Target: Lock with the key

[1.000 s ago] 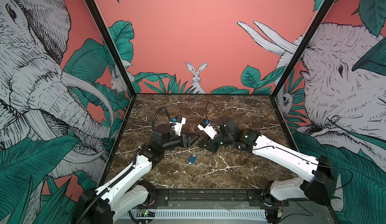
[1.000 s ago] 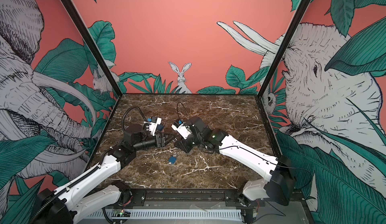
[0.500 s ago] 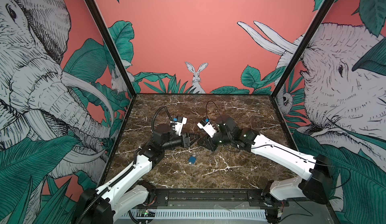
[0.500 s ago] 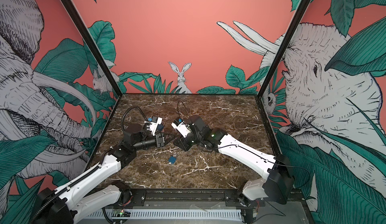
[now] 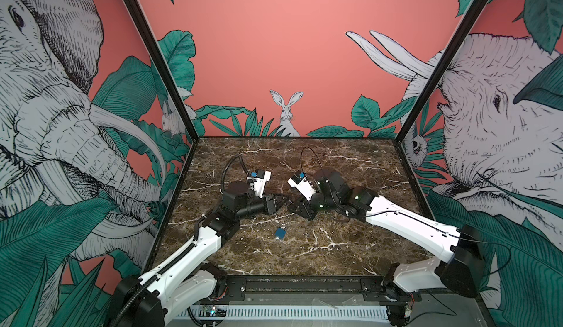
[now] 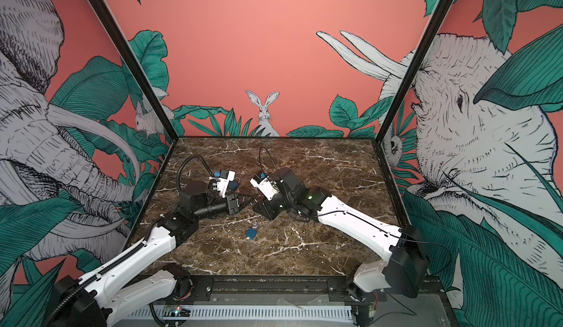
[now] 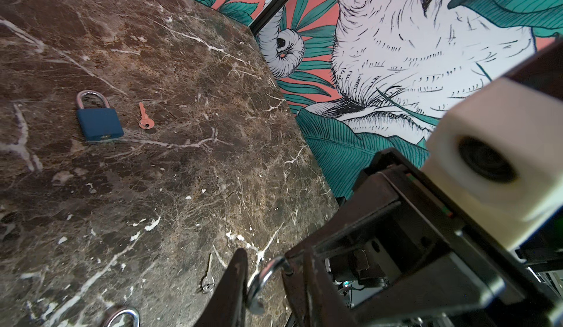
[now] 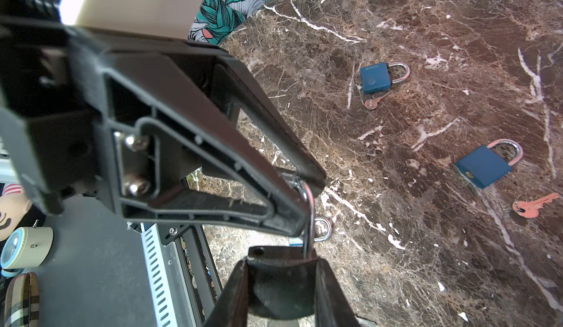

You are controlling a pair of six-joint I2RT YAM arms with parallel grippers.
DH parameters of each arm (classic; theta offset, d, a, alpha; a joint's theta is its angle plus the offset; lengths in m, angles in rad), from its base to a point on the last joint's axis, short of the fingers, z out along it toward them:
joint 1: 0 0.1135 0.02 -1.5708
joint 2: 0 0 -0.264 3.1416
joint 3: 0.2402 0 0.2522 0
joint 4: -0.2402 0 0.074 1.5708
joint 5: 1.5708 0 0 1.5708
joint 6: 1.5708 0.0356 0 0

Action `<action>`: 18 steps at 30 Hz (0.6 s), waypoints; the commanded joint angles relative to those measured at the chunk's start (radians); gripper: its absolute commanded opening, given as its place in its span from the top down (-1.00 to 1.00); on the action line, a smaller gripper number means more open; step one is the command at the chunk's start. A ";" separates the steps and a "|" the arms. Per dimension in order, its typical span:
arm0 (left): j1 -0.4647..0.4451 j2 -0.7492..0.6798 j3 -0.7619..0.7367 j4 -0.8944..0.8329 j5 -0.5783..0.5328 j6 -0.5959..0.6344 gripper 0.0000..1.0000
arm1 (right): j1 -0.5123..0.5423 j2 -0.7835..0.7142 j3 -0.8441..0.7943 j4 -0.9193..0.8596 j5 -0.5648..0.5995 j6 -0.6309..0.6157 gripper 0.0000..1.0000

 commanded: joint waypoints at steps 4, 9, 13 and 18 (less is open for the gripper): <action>0.002 -0.002 -0.003 0.030 -0.014 -0.011 0.52 | -0.003 0.004 -0.003 0.055 -0.022 0.006 1.00; 0.002 0.012 0.000 0.037 -0.004 -0.017 0.70 | -0.002 0.002 -0.006 0.058 -0.021 0.006 1.00; 0.002 0.015 -0.005 0.042 -0.004 -0.019 0.83 | -0.003 0.002 -0.007 0.058 -0.020 0.007 1.00; 0.003 0.015 -0.005 0.033 -0.009 -0.027 0.93 | -0.002 0.006 -0.012 0.066 -0.019 0.011 1.00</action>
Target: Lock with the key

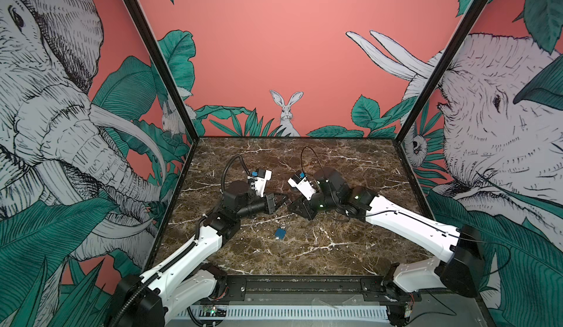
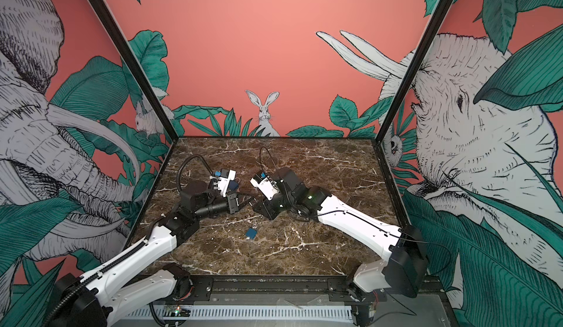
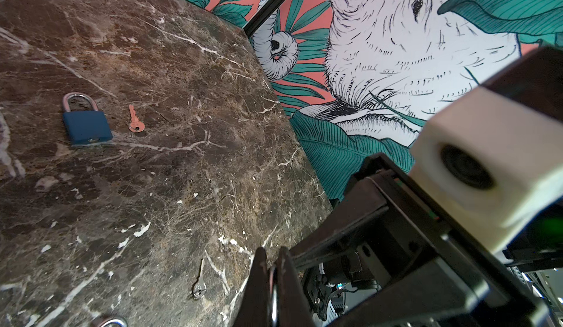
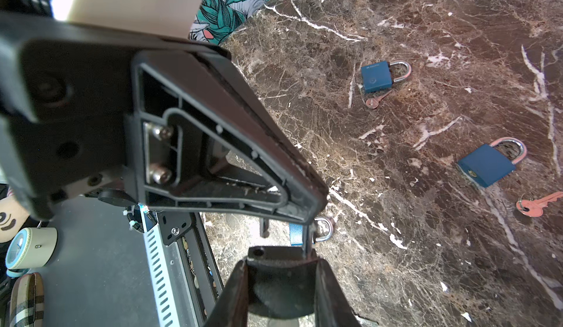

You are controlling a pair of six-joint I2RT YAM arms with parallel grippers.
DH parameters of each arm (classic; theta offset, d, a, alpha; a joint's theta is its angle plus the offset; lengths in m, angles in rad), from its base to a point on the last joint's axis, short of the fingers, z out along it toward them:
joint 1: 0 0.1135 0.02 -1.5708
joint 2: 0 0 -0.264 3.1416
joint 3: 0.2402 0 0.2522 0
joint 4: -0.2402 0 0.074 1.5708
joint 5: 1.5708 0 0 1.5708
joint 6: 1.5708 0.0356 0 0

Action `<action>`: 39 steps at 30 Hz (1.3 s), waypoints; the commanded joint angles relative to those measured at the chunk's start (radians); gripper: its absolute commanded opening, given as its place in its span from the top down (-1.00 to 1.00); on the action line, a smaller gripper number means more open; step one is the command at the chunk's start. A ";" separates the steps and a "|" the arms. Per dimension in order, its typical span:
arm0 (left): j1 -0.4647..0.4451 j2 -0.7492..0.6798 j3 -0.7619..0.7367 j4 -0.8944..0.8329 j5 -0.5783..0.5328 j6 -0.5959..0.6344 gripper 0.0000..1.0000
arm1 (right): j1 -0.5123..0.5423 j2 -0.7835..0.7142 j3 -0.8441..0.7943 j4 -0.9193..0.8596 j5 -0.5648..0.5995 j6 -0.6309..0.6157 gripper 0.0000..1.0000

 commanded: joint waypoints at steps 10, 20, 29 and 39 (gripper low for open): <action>0.002 0.011 0.048 -0.082 -0.029 0.034 1.00 | -0.005 -0.016 -0.055 0.112 -0.002 0.033 0.64; 0.003 0.001 0.063 -0.111 -0.077 0.013 1.00 | -0.046 -0.111 -0.188 0.231 0.013 0.136 0.06; 0.002 -0.022 0.050 -0.070 -0.126 -0.046 1.00 | -0.078 -0.280 -0.473 0.631 0.033 0.541 -0.10; 0.002 -0.057 0.041 -0.086 -0.173 -0.152 1.00 | 0.101 -0.293 -0.629 0.907 0.305 0.323 -0.11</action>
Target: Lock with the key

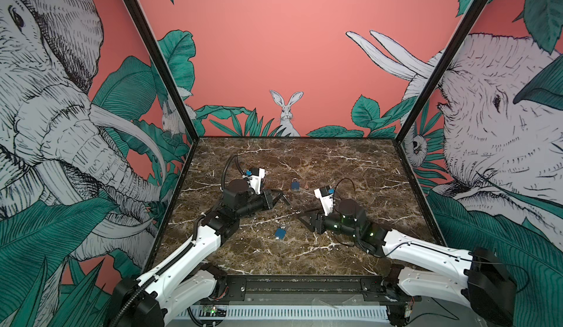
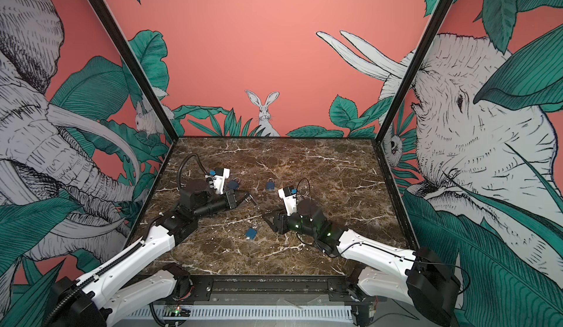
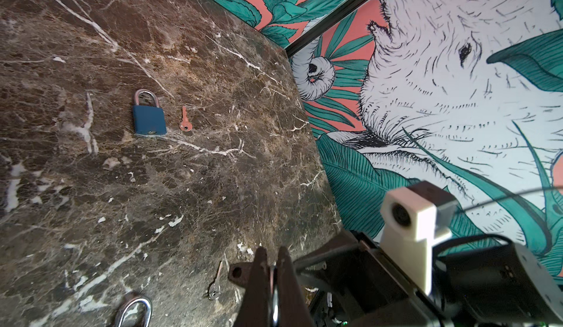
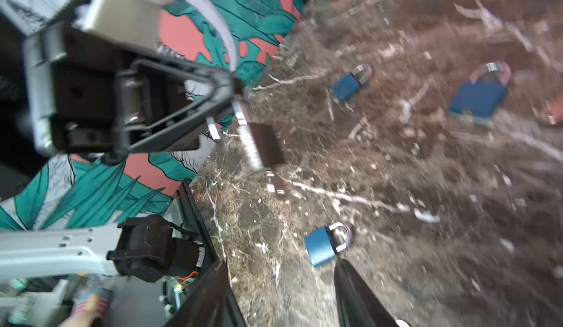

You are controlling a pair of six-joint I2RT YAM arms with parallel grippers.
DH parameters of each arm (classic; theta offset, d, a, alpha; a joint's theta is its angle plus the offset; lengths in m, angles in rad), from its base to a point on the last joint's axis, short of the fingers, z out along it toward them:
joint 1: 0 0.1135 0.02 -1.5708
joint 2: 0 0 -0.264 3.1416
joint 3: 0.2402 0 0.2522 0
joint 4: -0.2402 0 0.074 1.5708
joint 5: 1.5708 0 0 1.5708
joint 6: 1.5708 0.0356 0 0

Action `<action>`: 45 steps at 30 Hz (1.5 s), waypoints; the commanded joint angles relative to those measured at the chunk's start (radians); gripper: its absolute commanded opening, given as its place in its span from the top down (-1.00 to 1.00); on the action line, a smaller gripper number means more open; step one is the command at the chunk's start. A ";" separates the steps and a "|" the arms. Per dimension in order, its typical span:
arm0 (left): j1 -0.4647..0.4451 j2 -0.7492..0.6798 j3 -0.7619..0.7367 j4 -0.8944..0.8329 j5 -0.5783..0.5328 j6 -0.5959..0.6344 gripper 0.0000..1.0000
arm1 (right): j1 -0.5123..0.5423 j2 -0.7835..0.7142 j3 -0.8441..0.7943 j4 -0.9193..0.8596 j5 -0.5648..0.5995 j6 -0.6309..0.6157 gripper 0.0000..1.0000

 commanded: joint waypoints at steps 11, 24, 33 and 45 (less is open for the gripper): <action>0.002 -0.055 -0.002 0.005 -0.039 -0.075 1.00 | 0.132 0.175 -0.091 0.580 0.343 -0.462 0.06; 0.002 -0.059 -0.003 0.001 -0.033 -0.076 1.00 | 0.133 0.254 -0.055 0.625 0.358 -0.553 0.18; 0.003 -0.073 -0.009 0.001 -0.027 -0.073 1.00 | 0.118 0.284 0.033 0.521 0.320 -0.561 0.18; 0.005 -0.091 -0.007 -0.014 -0.030 -0.069 1.00 | 0.099 0.331 0.055 0.521 0.298 -0.524 0.29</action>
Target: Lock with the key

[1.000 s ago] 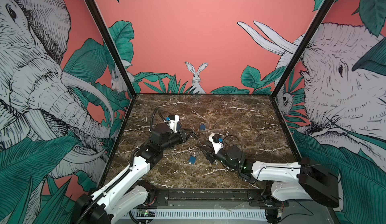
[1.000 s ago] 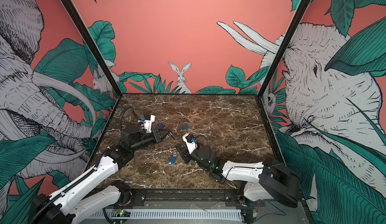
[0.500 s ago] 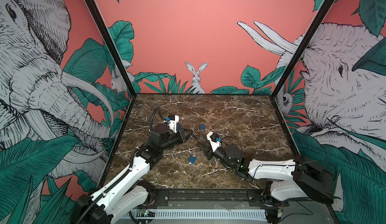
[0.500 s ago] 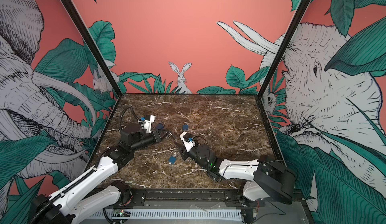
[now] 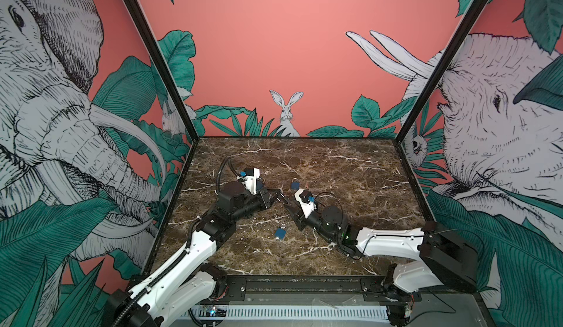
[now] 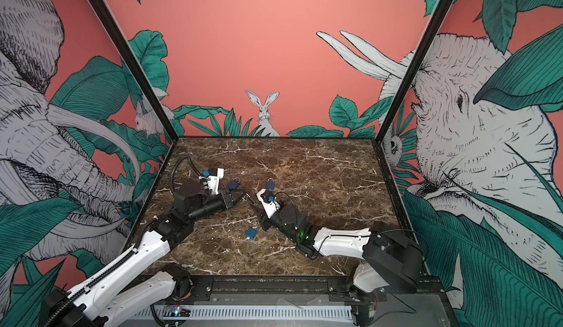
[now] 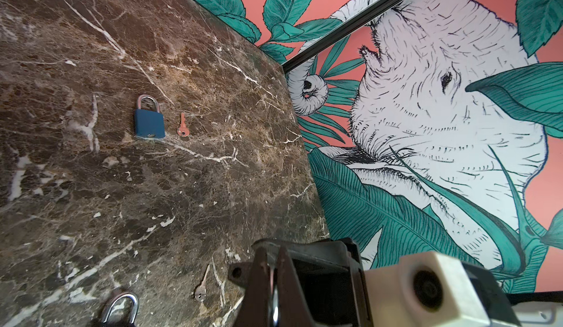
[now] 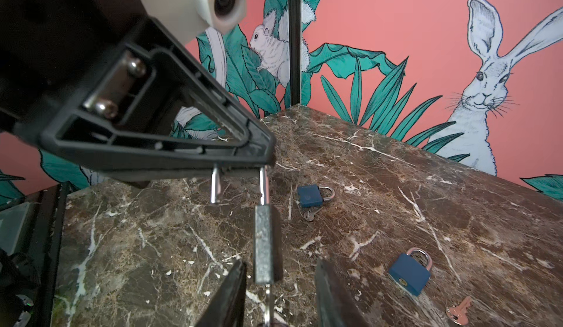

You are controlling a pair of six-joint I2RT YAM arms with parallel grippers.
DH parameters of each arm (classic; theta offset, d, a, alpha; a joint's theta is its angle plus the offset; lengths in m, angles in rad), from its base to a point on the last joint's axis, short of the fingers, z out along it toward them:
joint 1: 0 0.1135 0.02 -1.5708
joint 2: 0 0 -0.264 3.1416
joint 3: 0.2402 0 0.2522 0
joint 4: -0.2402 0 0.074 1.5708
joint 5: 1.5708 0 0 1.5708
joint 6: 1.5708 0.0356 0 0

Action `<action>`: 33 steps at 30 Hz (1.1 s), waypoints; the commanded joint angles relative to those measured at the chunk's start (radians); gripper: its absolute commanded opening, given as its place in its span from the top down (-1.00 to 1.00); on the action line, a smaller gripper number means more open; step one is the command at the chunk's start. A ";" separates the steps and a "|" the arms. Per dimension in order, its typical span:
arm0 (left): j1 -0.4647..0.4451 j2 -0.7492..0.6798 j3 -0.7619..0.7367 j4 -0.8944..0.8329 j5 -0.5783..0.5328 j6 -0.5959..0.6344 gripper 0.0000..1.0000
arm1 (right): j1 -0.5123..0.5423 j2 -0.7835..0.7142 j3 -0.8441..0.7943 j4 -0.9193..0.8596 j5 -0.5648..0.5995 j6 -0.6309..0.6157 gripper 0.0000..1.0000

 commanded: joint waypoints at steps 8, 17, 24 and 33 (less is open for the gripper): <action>0.008 -0.011 -0.007 0.017 0.007 -0.001 1.00 | -0.008 -0.010 0.043 -0.006 -0.020 -0.001 0.31; 0.013 -0.011 -0.009 0.016 0.009 0.000 1.00 | -0.015 -0.002 0.052 -0.023 -0.033 0.012 0.47; 0.015 -0.006 -0.011 0.017 0.014 0.000 1.00 | -0.022 -0.006 0.051 -0.018 -0.048 0.018 0.62; 0.018 0.019 -0.014 0.023 0.020 0.001 1.00 | -0.023 -0.022 0.068 -0.060 -0.076 0.020 0.80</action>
